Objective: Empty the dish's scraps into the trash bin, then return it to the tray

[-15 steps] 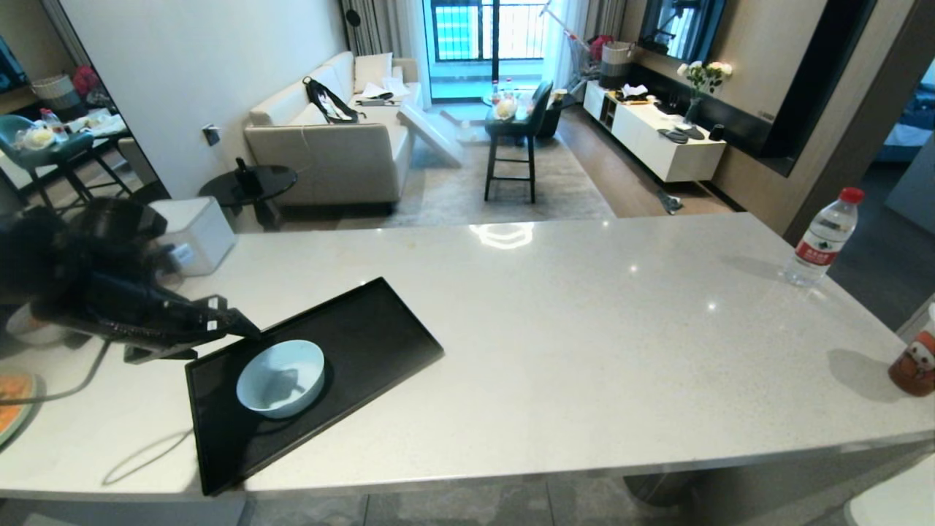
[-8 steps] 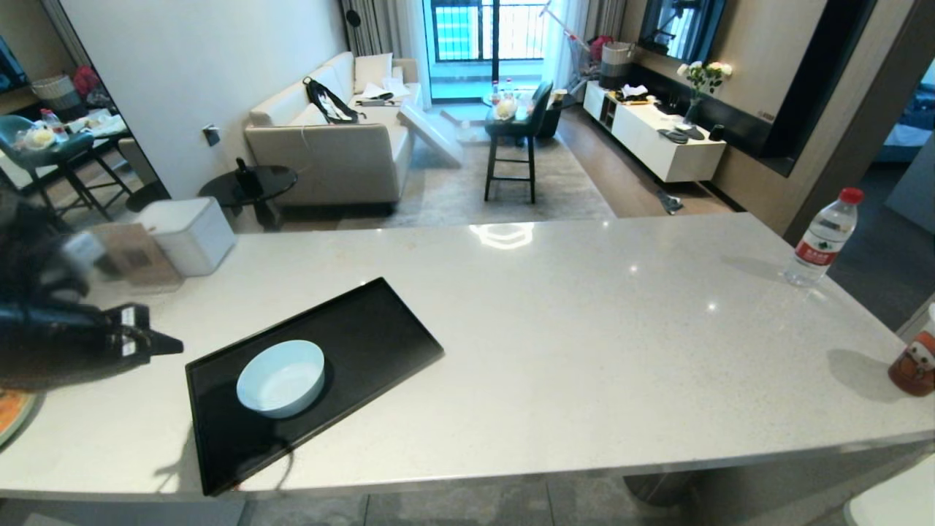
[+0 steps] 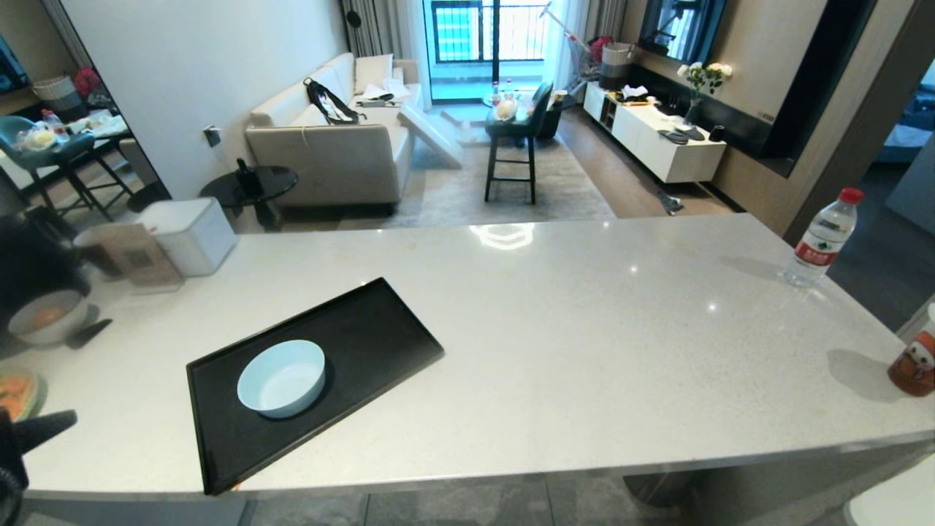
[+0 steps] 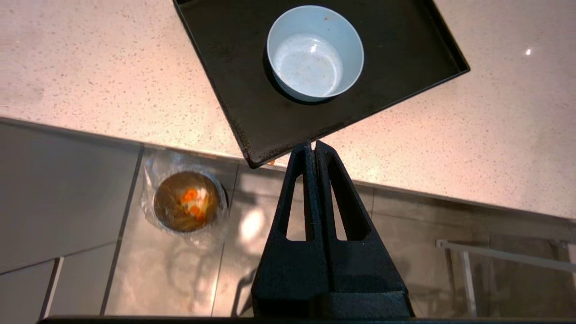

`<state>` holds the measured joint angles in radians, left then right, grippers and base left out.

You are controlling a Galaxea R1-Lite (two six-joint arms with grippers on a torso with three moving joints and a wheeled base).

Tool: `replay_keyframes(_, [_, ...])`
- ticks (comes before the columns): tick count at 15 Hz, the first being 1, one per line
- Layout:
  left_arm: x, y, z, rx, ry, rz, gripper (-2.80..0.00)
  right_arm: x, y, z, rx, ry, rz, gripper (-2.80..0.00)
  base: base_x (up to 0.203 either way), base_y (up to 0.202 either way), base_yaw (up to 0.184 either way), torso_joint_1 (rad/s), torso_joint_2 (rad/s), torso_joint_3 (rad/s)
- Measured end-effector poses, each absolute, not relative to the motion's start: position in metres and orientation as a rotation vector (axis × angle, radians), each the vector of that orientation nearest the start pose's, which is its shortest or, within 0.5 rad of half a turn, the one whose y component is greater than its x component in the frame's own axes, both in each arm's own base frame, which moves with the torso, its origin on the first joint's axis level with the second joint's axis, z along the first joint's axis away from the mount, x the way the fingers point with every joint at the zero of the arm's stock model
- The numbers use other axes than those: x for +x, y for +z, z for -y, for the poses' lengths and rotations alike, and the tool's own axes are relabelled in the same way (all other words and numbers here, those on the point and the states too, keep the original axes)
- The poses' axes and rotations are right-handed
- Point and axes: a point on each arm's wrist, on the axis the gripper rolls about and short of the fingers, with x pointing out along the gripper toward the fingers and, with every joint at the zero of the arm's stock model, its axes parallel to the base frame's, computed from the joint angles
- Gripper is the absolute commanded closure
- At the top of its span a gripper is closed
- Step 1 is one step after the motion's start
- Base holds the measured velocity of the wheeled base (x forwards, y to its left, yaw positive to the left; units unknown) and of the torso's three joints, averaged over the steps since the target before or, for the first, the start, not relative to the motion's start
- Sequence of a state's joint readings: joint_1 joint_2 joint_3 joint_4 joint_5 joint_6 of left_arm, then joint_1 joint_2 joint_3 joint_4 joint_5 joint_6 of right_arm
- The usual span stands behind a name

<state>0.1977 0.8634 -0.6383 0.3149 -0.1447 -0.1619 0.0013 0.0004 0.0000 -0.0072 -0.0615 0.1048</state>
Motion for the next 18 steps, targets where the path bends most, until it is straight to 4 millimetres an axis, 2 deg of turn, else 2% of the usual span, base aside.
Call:
replay_keyframes(2, [0.054,0.188,-0.007,-0.207,0.074,-0.461,0.00,-0.023,0.076,0.001,0.105,-0.059,0.010,0.00,0.000,0.000,0.000,0.000,0.00,0.000])
replay_keyframes(4, [0.035,0.158,-0.002,-0.162,0.037,-0.384,0.00,-0.023,0.076,0.001,0.105,-0.059,0.010,0.00,0.000,0.000,0.000,0.000,0.00,0.000])
replay_keyframes(8, [0.009,0.104,0.001,-0.068,0.011,-0.224,0.00,-0.023,0.076,0.001,0.105,-0.060,0.010,0.00,0.000,0.000,0.000,0.000,0.00,0.000])
replay_keyframes(9, [0.007,0.098,0.001,-0.012,0.023,-0.203,0.00,-0.023,0.076,0.001,0.105,-0.060,0.010,0.00,0.000,0.000,0.000,0.000,0.00,0.000])
replay_keyframes(12, [0.000,0.081,0.001,0.103,0.011,-0.279,0.00,-0.023,0.076,0.001,0.106,-0.061,0.010,0.00,0.000,0.000,0.000,0.000,0.00,0.000])
replay_keyframes(15, [-0.002,0.080,0.001,0.090,-0.048,-0.255,0.00,-0.023,0.076,0.001,0.106,-0.061,0.010,0.00,0.000,0.000,0.000,0.000,0.00,0.000])
replay_keyframes(18, [-0.010,0.079,0.000,0.075,-0.045,-0.158,0.00,-0.023,0.076,0.001,0.105,-0.061,0.010,0.00,0.000,0.000,0.000,0.000,0.00,0.000])
